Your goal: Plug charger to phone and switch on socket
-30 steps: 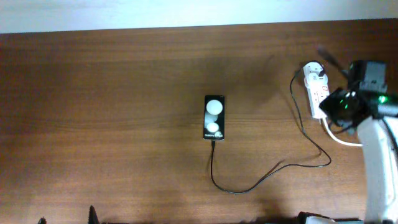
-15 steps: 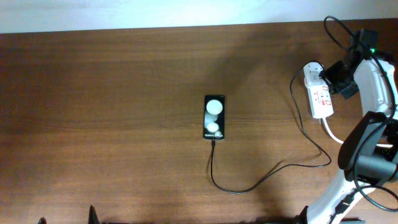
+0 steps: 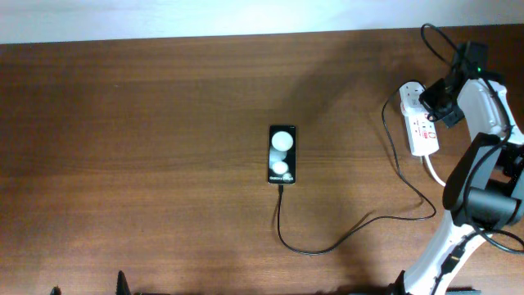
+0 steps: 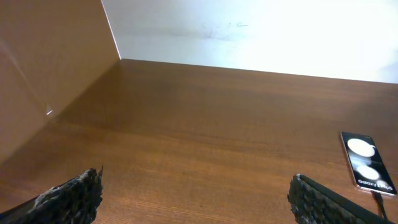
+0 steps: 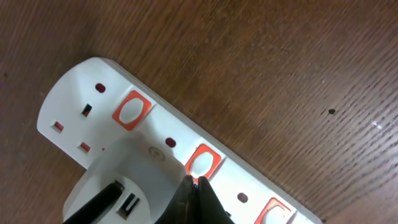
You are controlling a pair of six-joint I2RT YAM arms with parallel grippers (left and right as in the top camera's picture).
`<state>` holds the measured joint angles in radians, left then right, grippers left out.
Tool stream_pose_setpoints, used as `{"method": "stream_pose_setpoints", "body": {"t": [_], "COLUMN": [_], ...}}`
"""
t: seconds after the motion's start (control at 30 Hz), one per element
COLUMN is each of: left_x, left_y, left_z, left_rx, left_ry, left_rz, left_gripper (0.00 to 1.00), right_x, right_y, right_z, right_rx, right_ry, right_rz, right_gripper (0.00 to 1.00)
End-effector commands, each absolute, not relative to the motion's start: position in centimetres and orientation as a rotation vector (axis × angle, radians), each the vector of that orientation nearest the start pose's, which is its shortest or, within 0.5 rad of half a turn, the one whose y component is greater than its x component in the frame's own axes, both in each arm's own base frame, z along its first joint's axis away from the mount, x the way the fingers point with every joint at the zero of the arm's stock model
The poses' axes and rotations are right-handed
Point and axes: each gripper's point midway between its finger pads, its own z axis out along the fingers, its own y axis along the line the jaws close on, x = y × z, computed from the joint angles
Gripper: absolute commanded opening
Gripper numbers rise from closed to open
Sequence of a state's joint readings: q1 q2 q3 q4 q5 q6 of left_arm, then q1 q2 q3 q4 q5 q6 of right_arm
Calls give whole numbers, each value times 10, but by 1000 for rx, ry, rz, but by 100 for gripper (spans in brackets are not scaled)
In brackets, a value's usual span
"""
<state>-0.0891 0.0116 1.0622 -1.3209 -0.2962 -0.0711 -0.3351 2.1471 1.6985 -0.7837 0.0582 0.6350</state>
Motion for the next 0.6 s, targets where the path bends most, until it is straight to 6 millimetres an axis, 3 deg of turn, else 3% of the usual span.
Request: {"method": "stream_pose_setpoints", "body": {"t": [0.0, 0.13, 0.27, 0.33, 0.43, 0.57], "left_x": [57, 57, 57, 57, 57, 57], "left_y": [47, 47, 47, 47, 47, 47], "left_z": [298, 298, 298, 298, 298, 298], "left_rx": [-204, -204, -204, -204, -204, -204], "left_ry": [1806, 1806, 1806, 1806, 1806, 1806], "left_rz": [165, 166, 165, 166, 165, 166], "left_gripper": [99, 99, 99, 99, 99, 99], "right_x": [462, 453, 454, 453, 448, 460], "right_y": [-175, -155, -139, -149, -174, -188], "right_z": [31, 3, 2, 5, 26, 53], "right_rx": [1338, 1288, 1165, 1172, 1212, 1219], "right_ry": [2500, 2631, 2704, 2683, 2647, 2576], "right_rz": [-24, -2, -35, -106, -214, -201], "right_gripper": [4, 4, 4, 4, 4, 4]}}
